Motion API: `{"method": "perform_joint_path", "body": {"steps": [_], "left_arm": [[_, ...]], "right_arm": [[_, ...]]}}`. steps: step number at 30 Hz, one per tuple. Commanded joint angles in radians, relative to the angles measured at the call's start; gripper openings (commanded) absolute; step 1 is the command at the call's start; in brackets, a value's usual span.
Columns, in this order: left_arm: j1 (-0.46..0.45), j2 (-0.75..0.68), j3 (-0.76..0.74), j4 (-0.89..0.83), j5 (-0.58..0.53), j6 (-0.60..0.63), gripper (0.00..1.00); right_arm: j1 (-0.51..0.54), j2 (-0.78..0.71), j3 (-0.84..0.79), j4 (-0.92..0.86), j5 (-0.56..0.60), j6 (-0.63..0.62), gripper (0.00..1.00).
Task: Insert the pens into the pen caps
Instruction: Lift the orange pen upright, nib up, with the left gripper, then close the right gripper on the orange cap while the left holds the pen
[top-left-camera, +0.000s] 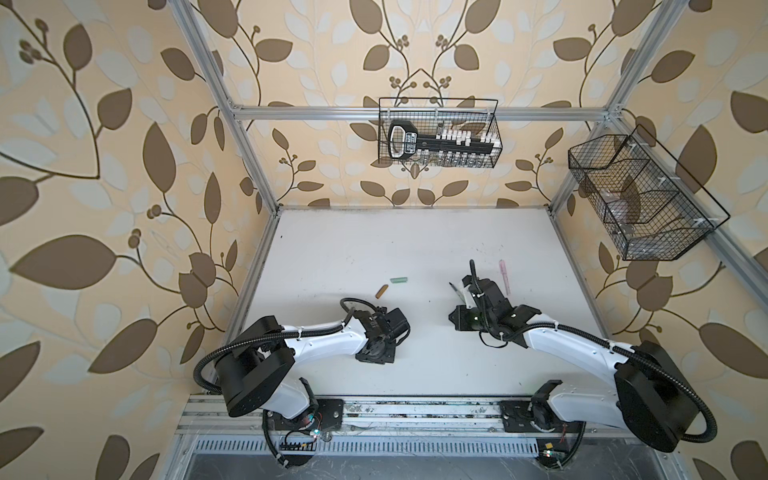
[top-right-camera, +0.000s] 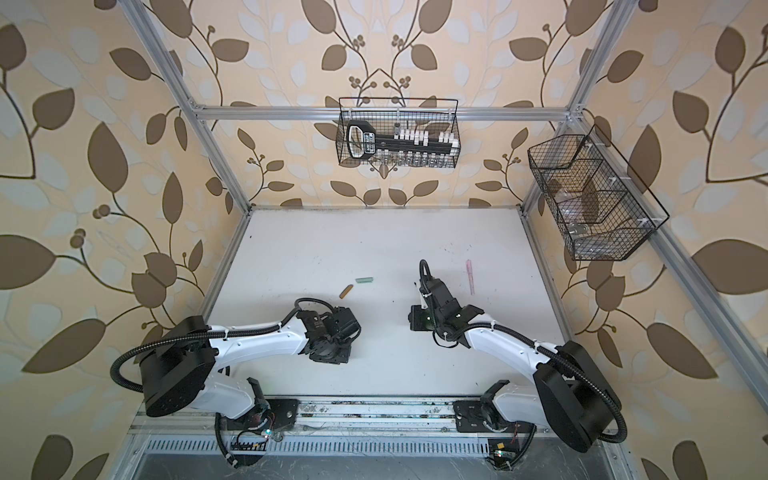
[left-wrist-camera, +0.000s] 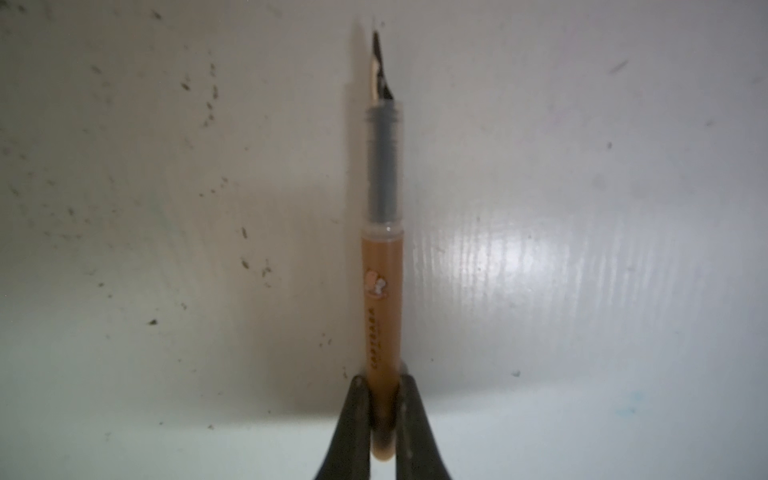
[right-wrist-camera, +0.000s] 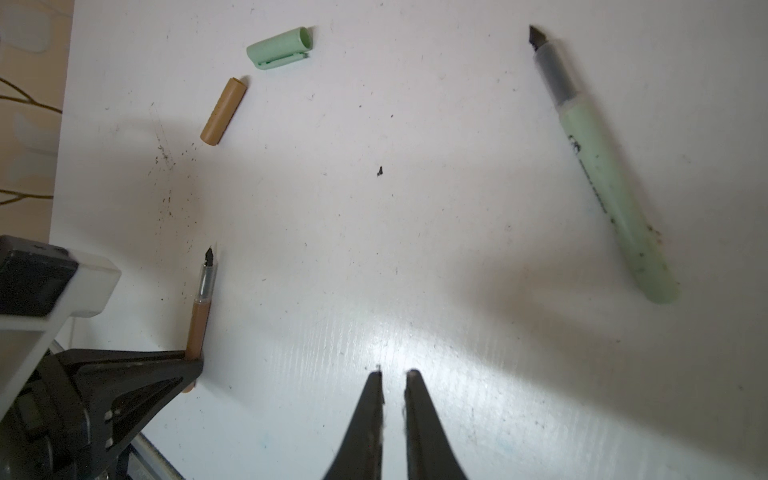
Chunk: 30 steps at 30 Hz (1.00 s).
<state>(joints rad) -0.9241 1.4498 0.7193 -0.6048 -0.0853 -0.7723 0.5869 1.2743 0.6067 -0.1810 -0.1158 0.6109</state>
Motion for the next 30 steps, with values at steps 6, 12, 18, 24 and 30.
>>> {"method": "perform_joint_path", "body": {"steps": [6,12,18,24,30], "left_arm": [[-0.004,-0.12,-0.026,-0.057,-0.096,0.077,0.0],[-0.003,-0.222,-0.123,0.029,-0.085,0.056,0.05],[-0.004,-0.214,-0.139,0.03,-0.084,0.066,0.05],[-0.004,-0.151,-0.087,0.007,-0.079,0.092,0.03],[-0.004,-0.203,-0.12,-0.007,-0.088,0.059,0.04]], "right_arm": [[0.007,0.068,0.09,0.031,-0.034,-0.086,0.14],[0.061,0.259,0.339,-0.076,-0.039,-0.306,0.2],[0.065,0.519,0.655,-0.129,-0.177,-0.451,0.29],[0.093,0.771,0.996,-0.274,-0.251,-0.601,0.38],[0.124,0.944,1.204,-0.314,-0.215,-0.592,0.46]]}}
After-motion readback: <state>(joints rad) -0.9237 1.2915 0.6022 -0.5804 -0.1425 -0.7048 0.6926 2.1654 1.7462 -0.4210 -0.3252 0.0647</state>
